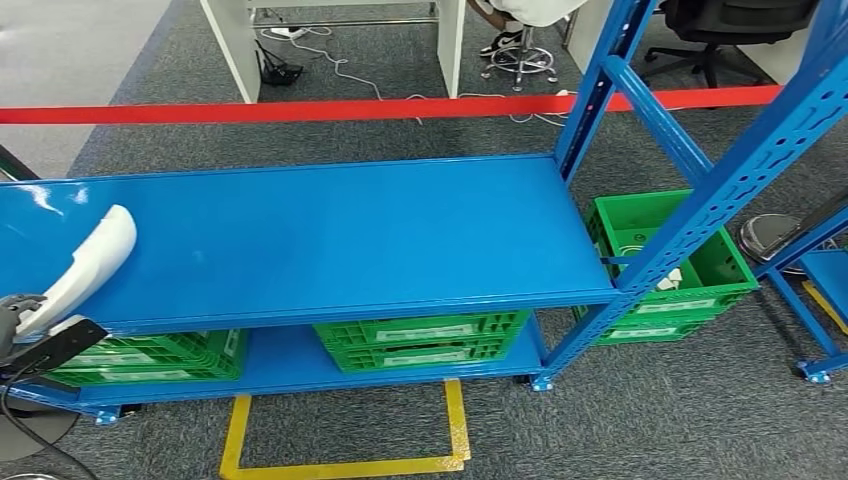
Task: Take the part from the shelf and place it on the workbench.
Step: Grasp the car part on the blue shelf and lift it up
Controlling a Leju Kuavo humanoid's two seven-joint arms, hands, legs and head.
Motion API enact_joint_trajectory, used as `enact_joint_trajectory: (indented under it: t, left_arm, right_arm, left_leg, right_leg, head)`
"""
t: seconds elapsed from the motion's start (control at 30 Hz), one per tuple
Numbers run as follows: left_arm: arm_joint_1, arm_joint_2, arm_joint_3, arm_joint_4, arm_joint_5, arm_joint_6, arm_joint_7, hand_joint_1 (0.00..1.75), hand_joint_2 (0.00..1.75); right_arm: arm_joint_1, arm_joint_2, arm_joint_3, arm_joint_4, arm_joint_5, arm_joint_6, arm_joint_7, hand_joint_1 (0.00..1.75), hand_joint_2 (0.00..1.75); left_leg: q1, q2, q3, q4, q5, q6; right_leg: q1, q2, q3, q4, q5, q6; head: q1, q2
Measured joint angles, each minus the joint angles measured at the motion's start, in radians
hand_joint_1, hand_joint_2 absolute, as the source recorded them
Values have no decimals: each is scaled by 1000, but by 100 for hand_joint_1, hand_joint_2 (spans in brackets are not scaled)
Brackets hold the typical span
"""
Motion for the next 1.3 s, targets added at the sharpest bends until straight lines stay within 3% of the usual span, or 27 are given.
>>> enact_joint_trajectory:
  t: [0.13,0.3,0.5,0.8,1.07,1.3]
  left_arm:
    - [38,-85,64,-110,117,92,-62,175,175]
    - [87,-203,127,-315,272,133,-146,175,175]
    - [142,-287,137,-555,374,149,-203,175,175]
    - [195,-331,133,-747,411,147,-273,175,175]
    - [232,-341,93,-886,547,72,-308,175,175]
    - [265,-363,61,-945,533,98,-336,175,175]
  right_arm:
    - [3,8,0,-7,3,0,-2,0,175]
    - [9,20,0,-18,11,2,-6,0,175]
    - [14,32,0,-32,16,1,-15,0,175]
    - [17,43,0,-48,18,0,-21,0,175]
    - [16,47,-4,-52,20,0,-33,0,175]
    - [12,56,-16,-54,11,-9,-38,0,175]
  left_leg:
    - [0,0,0,0,0,0]
    - [-1,0,0,0,0,0]
    - [0,0,0,0,0,0]
    - [0,0,0,0,0,0]
    - [0,0,0,0,0,0]
    - [0,0,0,0,0,0]
  right_leg:
    - [0,0,0,0,0,0]
    - [-1,0,0,0,0,0]
    - [0,-1,0,0,0,0]
    - [0,-1,0,0,0,0]
    - [0,-1,0,0,0,0]
    - [0,-1,0,0,0,0]
  head:
    - [0,0]
    - [0,0]
    - [0,0]
    - [0,0]
    - [0,0]
    - [0,0]
